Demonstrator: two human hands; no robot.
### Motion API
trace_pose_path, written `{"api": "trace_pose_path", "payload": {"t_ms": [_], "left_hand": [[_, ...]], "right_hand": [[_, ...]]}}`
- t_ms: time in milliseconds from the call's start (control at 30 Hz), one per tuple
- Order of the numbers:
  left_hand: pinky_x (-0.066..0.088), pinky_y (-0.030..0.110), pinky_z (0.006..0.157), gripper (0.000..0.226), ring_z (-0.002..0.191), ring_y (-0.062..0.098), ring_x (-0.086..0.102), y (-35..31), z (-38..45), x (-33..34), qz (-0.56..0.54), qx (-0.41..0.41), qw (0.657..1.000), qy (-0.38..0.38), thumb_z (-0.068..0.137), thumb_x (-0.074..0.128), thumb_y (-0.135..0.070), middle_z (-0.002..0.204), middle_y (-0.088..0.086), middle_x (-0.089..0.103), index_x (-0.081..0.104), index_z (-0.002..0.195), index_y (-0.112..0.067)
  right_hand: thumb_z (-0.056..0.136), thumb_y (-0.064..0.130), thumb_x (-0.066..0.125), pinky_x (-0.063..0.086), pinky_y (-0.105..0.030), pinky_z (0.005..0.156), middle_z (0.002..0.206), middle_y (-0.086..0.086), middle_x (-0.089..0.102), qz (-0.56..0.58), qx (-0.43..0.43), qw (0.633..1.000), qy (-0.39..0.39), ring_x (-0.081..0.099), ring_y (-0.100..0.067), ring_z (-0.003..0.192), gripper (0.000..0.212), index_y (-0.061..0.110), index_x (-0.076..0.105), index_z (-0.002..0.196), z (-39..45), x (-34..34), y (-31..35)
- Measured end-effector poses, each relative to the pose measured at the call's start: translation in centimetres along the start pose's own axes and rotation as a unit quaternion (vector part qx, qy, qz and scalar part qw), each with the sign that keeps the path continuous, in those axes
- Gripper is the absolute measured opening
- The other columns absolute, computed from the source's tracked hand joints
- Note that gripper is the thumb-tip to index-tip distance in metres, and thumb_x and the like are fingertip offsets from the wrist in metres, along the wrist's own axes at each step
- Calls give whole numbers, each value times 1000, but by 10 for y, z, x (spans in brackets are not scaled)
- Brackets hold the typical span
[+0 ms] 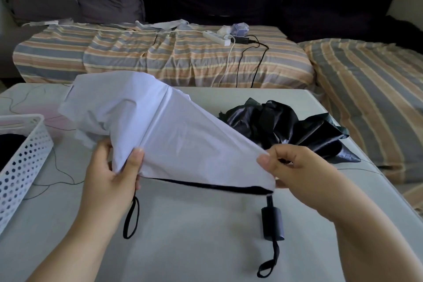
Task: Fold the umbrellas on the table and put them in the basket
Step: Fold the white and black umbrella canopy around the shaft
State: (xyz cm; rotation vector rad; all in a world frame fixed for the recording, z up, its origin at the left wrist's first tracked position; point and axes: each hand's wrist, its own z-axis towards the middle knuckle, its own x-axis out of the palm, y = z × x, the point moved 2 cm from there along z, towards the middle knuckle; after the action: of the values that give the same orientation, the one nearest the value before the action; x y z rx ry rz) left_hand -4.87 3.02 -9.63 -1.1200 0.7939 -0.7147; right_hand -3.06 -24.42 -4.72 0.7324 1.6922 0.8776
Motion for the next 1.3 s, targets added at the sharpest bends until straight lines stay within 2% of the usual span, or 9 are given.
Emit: {"api": "trace_pose_path", "payload": {"t_ms": [200,467,633,733,833,933,1000,1167,1300], "left_hand": [[30,20,42,15,36,11,40,6,4,3,-35,-23,999,-6,94,56,-22,47,0,49,47,82,-22],[24,15,37,21,30,11,35,8,2,5,-100,-98,990,-8,97,52,-25,57,16,45,44,79,-19],[24,19,38,18,35,11,41,5,3,0,-127,-99,987,26,97,51,-24,50,1,48,44,81,-21],[26,19,36,17,37,11,44,3,2,-5,-132,-81,987,47,94,53,-26,49,-7,48,44,80,-21],[27,18,37,31,37,13,45,1,1,-6,-135,-75,986,70,80,70,-44,53,0,47,46,75,-24],[28,18,37,45,36,15,45,-1,0,-7,-132,-70,985,81,61,66,-58,53,4,47,46,77,-22],[29,18,36,39,36,14,44,-2,-2,-6,-128,-66,986,78,75,70,-51,57,9,47,46,80,-20],[31,21,35,10,36,12,46,1,-3,-3,-109,-59,989,82,92,52,-18,56,4,50,49,83,-20],[35,22,35,7,37,12,47,1,-3,-3,-103,-58,990,72,92,54,-18,66,5,52,51,87,-21]], "right_hand": [[96,33,50,55,-41,74,65,-7,66,62,-26,992,-102,68,-13,56,6,30,46,99,2,15,13],[89,22,48,38,-14,47,48,-3,30,247,-217,940,-89,42,-9,41,41,48,53,121,-11,9,29],[95,6,52,42,-16,57,44,-2,45,55,-133,990,-13,50,-13,47,58,57,45,122,-7,-6,16],[83,35,70,49,-25,84,76,-4,68,56,-92,993,48,69,-8,75,30,50,64,108,-5,-4,11],[65,54,67,48,-39,100,108,10,66,82,-58,993,56,69,-16,95,44,49,62,109,2,5,3],[64,54,66,52,-33,92,118,16,59,85,-49,995,23,66,-12,98,49,55,55,112,12,9,-1],[67,50,71,52,-29,88,117,10,63,115,-49,992,15,66,-9,99,48,49,57,113,15,8,-3],[70,56,76,50,-49,79,99,-24,67,164,-29,986,24,61,-47,92,40,42,64,105,14,12,-1],[80,30,75,52,-52,70,81,-22,67,135,-61,989,-12,61,-42,73,27,45,65,100,6,9,11]]}}
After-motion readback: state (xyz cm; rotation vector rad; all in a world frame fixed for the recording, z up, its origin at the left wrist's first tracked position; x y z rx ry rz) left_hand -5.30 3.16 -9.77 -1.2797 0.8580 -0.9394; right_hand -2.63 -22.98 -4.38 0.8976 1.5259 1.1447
